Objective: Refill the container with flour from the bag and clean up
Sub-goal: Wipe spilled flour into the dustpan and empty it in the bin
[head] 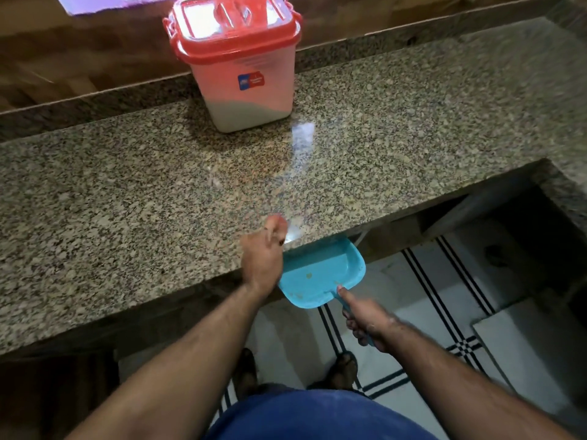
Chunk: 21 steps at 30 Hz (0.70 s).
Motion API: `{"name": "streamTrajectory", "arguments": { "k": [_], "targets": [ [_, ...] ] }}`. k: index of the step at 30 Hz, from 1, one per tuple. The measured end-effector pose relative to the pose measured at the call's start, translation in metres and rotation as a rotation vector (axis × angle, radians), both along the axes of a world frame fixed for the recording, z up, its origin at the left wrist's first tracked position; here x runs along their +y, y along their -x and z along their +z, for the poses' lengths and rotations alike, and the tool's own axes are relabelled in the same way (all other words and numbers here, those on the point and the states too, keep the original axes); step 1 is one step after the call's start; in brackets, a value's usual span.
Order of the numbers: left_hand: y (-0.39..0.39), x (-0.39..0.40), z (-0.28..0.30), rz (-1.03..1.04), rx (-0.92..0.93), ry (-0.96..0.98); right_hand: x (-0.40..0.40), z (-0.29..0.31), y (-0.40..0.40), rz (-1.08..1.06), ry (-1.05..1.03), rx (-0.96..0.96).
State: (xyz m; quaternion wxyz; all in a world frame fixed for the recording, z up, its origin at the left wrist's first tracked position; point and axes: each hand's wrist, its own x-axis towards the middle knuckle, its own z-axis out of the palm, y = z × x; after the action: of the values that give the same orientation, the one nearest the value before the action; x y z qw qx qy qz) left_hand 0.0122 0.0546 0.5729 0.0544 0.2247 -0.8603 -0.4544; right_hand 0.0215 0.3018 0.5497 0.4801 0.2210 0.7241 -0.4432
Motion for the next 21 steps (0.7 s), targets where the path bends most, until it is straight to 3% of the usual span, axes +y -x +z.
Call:
{"name": "streamTrajectory", "arguments": {
  "k": [2, 6, 9, 11, 17, 21],
  "targets": [
    [0.029, 0.024, 0.002, -0.036, 0.023, -0.174, 0.009, 0.002, 0.010, 0.033, 0.010, -0.010],
    [0.090, 0.037, 0.027, 0.103, 0.048, -0.337, 0.035, 0.003, 0.036, 0.109, 0.011, 0.000],
    [0.115, 0.049, 0.041, 0.105, 0.202, -0.304, 0.058, 0.005, 0.050, 0.116, 0.023, 0.000],
    [0.130, 0.065, 0.040, -0.021, 0.233, -0.222, 0.069, 0.009, 0.054, 0.126, 0.031, -0.010],
    [0.144, 0.129, -0.005, -0.559, -0.039, 0.038, 0.084, 0.013, 0.058, 0.155, 0.009, -0.006],
    [0.124, 0.115, 0.012, -0.429, -0.114, 0.015, 0.095, 0.011, 0.064, 0.152, -0.005, 0.004]
  ]
}}
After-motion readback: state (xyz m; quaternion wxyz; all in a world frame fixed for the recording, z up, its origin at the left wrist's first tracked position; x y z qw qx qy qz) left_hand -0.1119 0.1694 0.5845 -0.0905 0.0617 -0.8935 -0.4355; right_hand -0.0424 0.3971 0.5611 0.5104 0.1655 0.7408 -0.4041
